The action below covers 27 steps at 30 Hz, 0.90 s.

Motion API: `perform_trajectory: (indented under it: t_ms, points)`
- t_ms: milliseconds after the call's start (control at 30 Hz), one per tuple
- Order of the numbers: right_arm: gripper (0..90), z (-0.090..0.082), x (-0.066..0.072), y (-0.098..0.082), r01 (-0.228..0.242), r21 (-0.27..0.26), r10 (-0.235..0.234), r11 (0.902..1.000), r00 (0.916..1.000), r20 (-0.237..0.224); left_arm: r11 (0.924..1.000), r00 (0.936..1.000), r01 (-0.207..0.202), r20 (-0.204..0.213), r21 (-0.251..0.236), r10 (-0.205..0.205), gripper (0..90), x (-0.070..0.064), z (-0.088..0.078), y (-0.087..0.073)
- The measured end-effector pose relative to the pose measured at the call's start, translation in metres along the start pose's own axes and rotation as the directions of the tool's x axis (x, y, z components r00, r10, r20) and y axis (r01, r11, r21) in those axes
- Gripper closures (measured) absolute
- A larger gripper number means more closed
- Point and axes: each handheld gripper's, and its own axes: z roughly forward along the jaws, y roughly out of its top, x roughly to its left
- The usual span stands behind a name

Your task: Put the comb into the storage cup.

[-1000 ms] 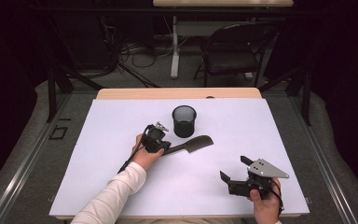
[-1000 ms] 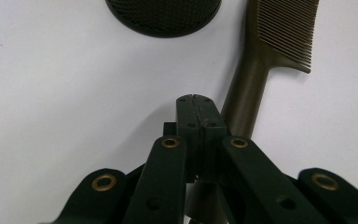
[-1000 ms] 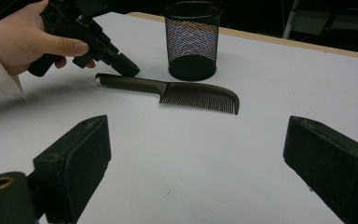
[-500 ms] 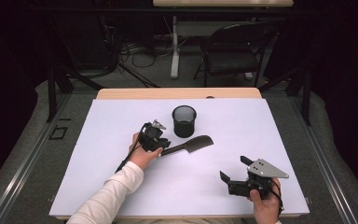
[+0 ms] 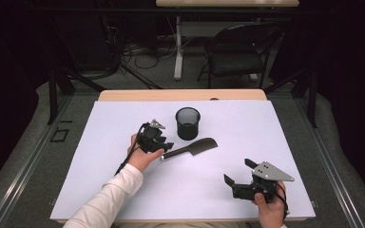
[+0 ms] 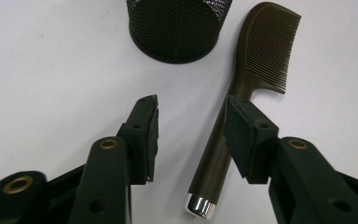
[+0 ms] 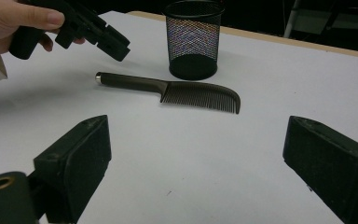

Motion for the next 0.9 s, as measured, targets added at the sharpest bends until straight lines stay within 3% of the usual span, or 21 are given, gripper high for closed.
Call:
perform_trajectory:
  t_ms: [433,667,900]
  points:
    - [7.6,0.001,0.000,0.000,0.000,0.001,0.000,1.0000,1.0000,-0.001,1.0000,0.9998,0.005,-0.018,-0.003,-0.005,40.4,0.000,-0.011,0.001]
    - [7.7,0.001,0.000,0.000,0.000,0.003,0.000,1.0000,1.0000,-0.002,0.9999,0.9998,0.014,-0.013,-0.001,-0.014,40.1,0.000,-0.019,0.003]
    - [7.7,0.001,0.001,-0.001,-0.001,0.003,0.001,1.0000,1.0000,-0.001,0.9993,1.0000,0.001,-0.003,-0.039,-0.001,40.1,0.000,-0.029,0.005]
